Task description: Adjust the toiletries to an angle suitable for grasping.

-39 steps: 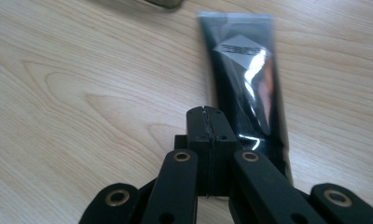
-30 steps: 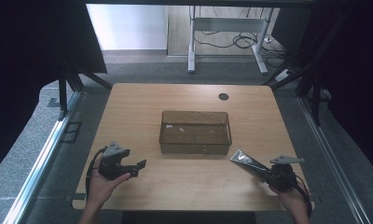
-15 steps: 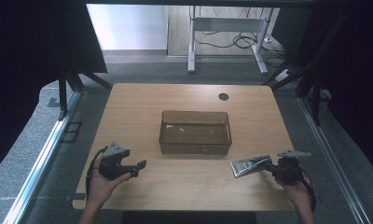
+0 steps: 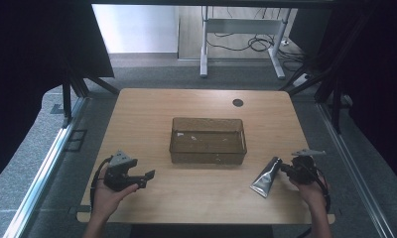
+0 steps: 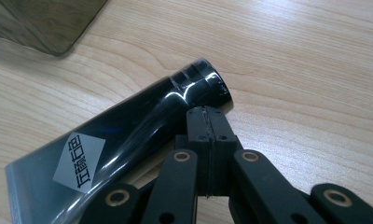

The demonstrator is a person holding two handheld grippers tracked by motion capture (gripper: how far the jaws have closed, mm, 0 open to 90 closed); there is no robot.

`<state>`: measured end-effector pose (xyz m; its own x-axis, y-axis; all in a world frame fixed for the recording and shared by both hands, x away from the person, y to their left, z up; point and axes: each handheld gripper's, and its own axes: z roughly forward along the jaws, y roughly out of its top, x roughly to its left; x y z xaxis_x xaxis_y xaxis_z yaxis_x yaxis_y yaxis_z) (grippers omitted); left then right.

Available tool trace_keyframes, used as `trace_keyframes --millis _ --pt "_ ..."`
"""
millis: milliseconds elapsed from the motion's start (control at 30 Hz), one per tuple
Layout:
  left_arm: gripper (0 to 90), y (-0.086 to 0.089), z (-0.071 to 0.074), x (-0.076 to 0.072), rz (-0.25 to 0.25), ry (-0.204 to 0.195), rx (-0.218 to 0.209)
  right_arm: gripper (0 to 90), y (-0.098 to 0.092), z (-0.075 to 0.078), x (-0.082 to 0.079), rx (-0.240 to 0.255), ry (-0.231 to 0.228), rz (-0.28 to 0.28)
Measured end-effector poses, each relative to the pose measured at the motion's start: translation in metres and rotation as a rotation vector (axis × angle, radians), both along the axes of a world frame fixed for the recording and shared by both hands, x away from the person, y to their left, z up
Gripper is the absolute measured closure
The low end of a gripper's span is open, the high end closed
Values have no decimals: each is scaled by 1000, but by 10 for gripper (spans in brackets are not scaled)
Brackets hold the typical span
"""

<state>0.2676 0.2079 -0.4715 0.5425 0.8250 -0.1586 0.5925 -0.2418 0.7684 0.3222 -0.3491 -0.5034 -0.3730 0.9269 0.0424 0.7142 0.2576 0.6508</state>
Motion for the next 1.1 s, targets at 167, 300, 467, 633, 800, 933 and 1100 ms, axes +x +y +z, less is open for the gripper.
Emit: trace_keyframes --millis 167,300,467,633,800,933,1100 --pt "193 1 0 0 0 -3 -2 900 14 12 -19 4 -52 31" --pt "193 -1 0 0 -7 -3 -3 900 37 16 -30 20 -59 110" --pt "194 -3 0 -1 -12 -5 -1 900 67 4 -30 5 -24 182" --pt "194 -2 1 -1 -11 -7 -3 900 95 -9 -23 -52 13 232" --pt "194 0 1 -1 -8 -7 -4 900 96 -14 -25 -66 29 236" --pt "194 0 2 -1 -7 -8 -3 900 91 -14 -30 -62 39 234" --pt "194 0 2 -2 -8 -10 -3 900 81 -11 -36 -60 43 225"
